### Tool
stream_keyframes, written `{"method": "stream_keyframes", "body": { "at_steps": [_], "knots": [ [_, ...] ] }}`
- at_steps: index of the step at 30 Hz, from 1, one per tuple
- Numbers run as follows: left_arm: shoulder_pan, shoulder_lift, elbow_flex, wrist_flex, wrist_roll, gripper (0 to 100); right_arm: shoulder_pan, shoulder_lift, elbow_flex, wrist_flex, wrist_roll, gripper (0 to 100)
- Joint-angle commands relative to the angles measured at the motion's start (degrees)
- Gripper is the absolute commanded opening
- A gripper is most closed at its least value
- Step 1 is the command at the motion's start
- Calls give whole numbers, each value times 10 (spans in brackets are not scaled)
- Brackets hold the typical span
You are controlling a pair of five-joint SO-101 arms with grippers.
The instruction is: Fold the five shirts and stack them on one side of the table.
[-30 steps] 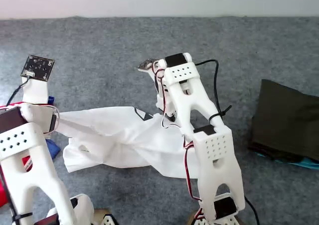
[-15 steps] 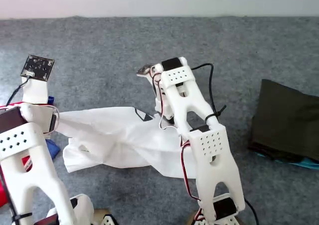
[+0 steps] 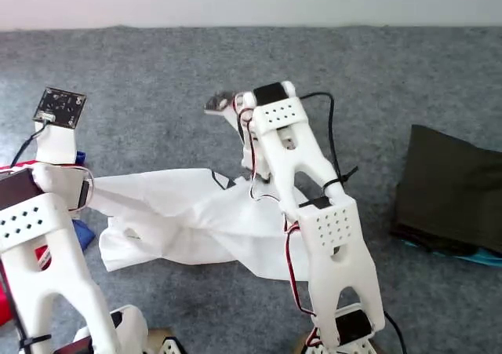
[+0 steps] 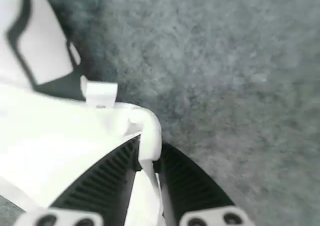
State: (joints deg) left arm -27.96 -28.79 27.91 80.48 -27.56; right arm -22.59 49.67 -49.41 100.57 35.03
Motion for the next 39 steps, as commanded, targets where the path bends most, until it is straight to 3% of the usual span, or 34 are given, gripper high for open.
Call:
{"method": "stream_keyframes", "body": {
  "at_steps": [1, 15, 19, 27, 39],
  "knots": [
    [0, -25, -59, 25, 4, 15, 25, -123, -18, 25, 20, 10],
    [1, -76, -308, 36, 130, 15, 140, -472, -19, 23, 124, 9],
    [2, -76, -400, -3, 144, 15, 150, -556, -21, 22, 141, 9],
    [63, -78, -508, -81, 92, 15, 159, -716, -22, -34, 178, 9],
    [98, -74, -732, -83, -16, 14, 295, -861, -21, -77, 190, 9]
  ]
}}
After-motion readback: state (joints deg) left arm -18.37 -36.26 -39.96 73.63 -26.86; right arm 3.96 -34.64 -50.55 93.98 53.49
